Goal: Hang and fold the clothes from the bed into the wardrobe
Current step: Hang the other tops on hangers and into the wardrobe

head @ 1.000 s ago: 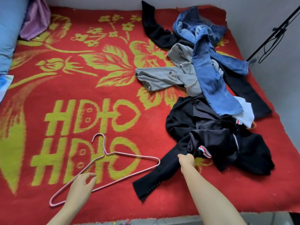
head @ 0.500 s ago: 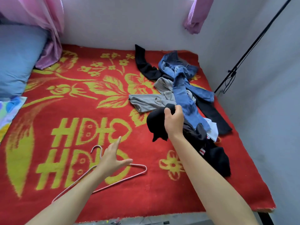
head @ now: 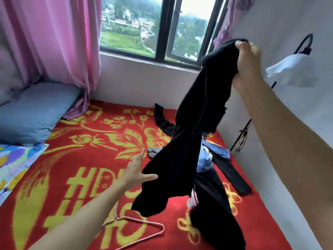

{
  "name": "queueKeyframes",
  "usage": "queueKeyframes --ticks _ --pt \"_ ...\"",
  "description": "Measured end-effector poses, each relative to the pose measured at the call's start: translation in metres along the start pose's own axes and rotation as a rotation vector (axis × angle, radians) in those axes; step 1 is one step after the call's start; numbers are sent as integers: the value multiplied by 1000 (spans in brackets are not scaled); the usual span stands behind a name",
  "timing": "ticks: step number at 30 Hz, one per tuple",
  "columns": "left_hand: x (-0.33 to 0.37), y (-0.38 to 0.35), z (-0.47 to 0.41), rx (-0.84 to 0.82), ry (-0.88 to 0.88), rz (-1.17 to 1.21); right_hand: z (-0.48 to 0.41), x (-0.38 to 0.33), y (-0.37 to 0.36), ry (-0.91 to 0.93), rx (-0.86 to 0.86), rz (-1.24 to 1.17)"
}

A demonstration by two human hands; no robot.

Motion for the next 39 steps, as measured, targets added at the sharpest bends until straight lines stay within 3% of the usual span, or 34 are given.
queueKeyframes --ticks 4,8,10,13,19,25,28,31,36,39 --pt "-3 33 1 41 12 -33 3 -47 -48 43 -64 -186" --pt "-21 103 1 385 33 -87 11 -80 -108 111 -122 -224" --pt "-39 152 4 419 22 -48 16 -80 -140 92 -110 -245" --pt "-77 227 9 463 76 -73 22 -60 -185 14 -74 -248" --pt "-144 370 34 778 253 -119 31 -8 -266 -186 -31 -241" --pt "-186 455 70 945 209 -224 36 30 -352 -246 -66 -288" --pt "-218 449 85 908 152 -296 42 62 -378 -304 -59 -296" --pt "-258 417 92 778 253 -328 56 116 -389 -364 -10 -215" --pt "-316 302 94 373 433 -481 116 227 -365 -473 44 195" --pt "-340 236 98 196 526 -403 160 286 -334 -560 10 342"
Point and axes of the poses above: each hand's wrist, its own z-axis away from the middle knuckle, its own y-axis out of the back of the hand, x = y × z, the point moved 3 cm from there along -z, towards the middle knuckle, and after that the axes turned 4 degrees about y, right-handed, at the moved point
